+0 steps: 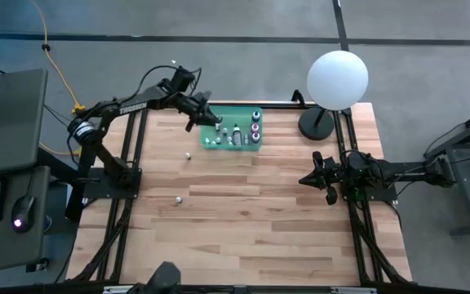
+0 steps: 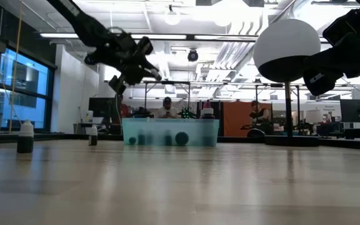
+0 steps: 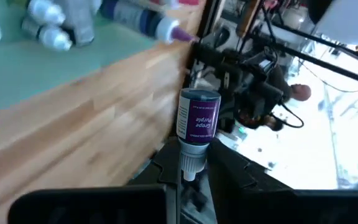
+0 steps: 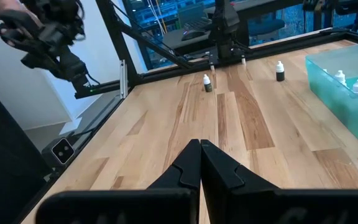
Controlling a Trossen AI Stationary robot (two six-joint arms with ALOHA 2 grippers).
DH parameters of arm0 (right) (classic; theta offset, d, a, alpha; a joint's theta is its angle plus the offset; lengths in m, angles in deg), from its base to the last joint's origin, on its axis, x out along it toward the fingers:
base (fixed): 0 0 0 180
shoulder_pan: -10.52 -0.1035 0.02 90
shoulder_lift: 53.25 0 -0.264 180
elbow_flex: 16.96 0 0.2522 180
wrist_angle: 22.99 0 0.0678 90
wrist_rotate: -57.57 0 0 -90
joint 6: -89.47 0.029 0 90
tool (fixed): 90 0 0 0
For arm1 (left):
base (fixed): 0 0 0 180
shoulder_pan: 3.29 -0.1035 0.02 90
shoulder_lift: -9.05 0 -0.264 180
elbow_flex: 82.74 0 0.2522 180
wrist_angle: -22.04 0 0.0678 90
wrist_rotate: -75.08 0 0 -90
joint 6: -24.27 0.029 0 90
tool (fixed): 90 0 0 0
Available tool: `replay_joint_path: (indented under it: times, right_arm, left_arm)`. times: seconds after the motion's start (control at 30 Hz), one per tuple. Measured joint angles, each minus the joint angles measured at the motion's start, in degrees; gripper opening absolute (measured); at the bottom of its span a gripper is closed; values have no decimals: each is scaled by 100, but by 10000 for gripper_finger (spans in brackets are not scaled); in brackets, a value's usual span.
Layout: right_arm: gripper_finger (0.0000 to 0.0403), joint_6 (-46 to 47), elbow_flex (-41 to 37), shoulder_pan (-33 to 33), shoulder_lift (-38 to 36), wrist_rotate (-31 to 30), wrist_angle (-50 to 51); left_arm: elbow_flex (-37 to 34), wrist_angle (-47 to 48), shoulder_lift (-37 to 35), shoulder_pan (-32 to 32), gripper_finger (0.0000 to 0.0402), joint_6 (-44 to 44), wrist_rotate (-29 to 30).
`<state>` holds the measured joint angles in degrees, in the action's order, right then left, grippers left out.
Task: Pick & Place food coloring
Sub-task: Put the small purple food coloring into the bin
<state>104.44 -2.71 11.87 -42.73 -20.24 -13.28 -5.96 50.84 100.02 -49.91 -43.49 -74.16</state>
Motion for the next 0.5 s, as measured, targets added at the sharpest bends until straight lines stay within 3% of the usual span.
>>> replay_joint_path:
  times: [0.1,0.3,0.5]
  right_arm:
    - [0,0,-2,0,0,0,0]
    - [0,0,-2,0,0,0,0]
    - [0,0,-2,0,0,0,0]
  left_arm:
    - [-2,10,340,-111,40,-236,-435]
    - [-3,-33,845,-257,40,-454,-762]
    - [-4,-34,975,-594,40,-743,-1179]
